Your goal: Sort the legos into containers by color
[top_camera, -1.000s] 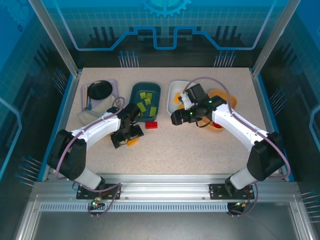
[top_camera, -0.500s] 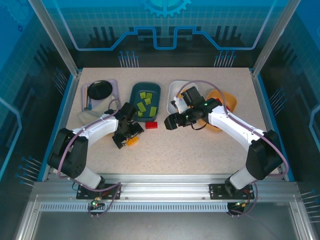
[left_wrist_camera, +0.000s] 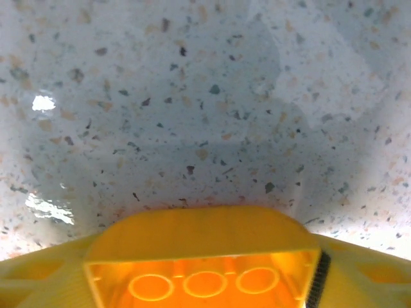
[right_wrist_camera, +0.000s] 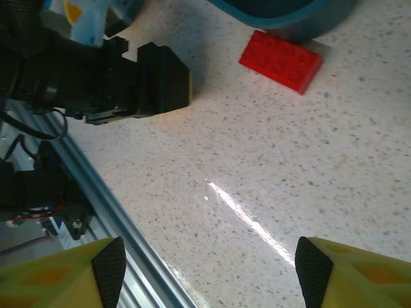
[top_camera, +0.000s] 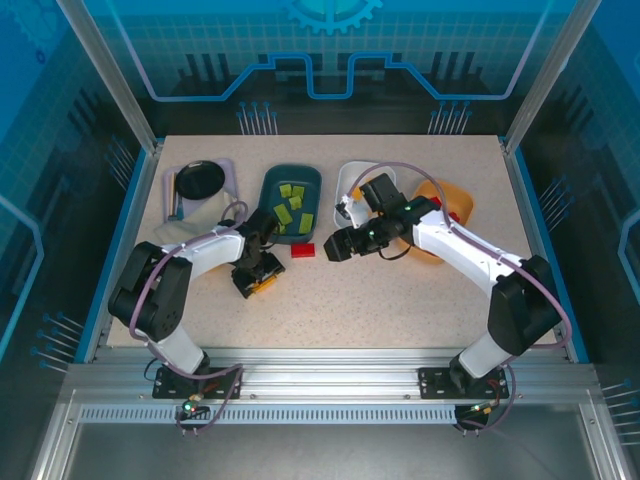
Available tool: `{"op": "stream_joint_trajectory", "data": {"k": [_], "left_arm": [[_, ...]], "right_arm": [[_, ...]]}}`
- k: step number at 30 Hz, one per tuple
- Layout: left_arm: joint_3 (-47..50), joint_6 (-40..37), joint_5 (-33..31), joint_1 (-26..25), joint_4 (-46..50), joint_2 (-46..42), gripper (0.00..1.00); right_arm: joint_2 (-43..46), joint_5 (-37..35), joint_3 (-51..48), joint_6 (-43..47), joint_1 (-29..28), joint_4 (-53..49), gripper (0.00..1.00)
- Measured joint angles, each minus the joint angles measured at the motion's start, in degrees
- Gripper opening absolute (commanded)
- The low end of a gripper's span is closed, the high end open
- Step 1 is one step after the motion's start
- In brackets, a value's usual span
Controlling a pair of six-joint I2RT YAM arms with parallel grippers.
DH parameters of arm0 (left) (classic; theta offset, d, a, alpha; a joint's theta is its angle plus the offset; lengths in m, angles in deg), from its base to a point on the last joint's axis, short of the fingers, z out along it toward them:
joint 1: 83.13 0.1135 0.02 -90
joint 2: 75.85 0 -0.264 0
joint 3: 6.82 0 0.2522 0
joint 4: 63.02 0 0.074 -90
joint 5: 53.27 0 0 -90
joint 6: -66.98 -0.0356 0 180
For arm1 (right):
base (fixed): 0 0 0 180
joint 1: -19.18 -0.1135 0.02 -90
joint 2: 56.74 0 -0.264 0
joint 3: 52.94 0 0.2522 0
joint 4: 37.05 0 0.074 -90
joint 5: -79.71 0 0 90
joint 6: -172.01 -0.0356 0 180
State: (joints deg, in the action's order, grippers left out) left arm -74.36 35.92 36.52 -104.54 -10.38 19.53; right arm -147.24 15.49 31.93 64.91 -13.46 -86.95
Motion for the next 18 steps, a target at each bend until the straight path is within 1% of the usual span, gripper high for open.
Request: {"op": "stream_joint_trajectory", "data": {"k": [2,6,9,11,14,18], "left_arm": [[0.0,-0.2,0.0,0.0,-0.5,-0.2,0.49],[-0.1,-0.9,-0.3,0.0,-1.6,-1.0,0.49],[-2.8,-2.1,-1.9,-1.0,1.1,-1.8,0.49],[-7.3,-3.0,-2.6,-2.4,3.0,-1.9,0.49],[-16.7,-5.1,-3.0,-5.1,4.4,-1.5,0.49],[-31.8,-9.1,-3.0,-8.3,4.5,4.0,0.49]], "right_arm": [[-0.3,1.2,0.0,0.1,0.0,0.4,0.71],[-0.3,2.2,0.0,0.0,0.2,1.3,0.70],[0.5,1.5,0.0,-1.4,1.4,2.1,0.70],[2.0,-0.2,0.0,-2.7,3.1,2.6,0.70],[5.1,-3.2,0.0,-5.3,7.0,3.7,0.70],[6.5,-8.1,1.0,-9.6,12.6,3.8,0.71]]}}
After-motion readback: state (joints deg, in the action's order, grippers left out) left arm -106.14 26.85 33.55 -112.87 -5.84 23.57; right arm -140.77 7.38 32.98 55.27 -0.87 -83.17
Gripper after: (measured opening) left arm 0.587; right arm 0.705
